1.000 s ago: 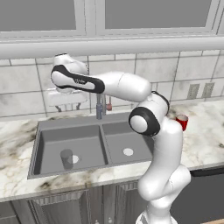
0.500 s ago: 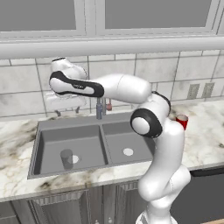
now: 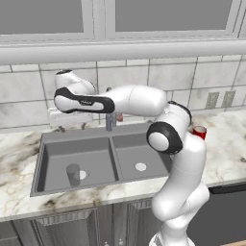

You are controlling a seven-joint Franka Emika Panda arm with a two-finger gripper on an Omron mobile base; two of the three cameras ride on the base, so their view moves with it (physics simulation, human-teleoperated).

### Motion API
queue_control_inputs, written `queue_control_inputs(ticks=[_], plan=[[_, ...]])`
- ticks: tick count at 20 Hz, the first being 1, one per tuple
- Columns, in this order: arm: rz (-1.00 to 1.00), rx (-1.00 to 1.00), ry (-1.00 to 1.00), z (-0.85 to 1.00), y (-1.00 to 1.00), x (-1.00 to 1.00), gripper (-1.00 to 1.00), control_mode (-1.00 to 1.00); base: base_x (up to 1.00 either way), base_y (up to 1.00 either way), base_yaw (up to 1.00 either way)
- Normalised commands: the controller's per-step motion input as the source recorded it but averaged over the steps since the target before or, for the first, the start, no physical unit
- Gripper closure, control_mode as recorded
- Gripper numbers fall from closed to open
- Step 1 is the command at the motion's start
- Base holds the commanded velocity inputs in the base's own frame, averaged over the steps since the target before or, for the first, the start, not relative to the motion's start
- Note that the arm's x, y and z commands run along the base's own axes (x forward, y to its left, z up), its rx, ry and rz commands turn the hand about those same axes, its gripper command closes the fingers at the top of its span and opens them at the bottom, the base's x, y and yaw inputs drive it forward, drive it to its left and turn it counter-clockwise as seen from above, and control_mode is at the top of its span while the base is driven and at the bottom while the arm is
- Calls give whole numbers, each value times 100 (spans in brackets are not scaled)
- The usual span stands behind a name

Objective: Move any existing items from the left basin to the right basin for drying. Then move the mug from the counter to the left basin of the sink for washing.

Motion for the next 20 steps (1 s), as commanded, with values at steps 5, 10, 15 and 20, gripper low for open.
queue_control_inputs(ticks=[5, 10, 15, 20], plan=[[0, 8, -5, -18, 0, -1, -100, -100, 0, 0, 0], [0, 1, -3, -27, 0, 0, -100, -100, 0, 0, 0], [0, 0, -1, -22, 0, 0, -100, -100, 0, 0, 0], [0, 0, 0, -15, 0, 0, -100, -100, 0, 0, 0]])
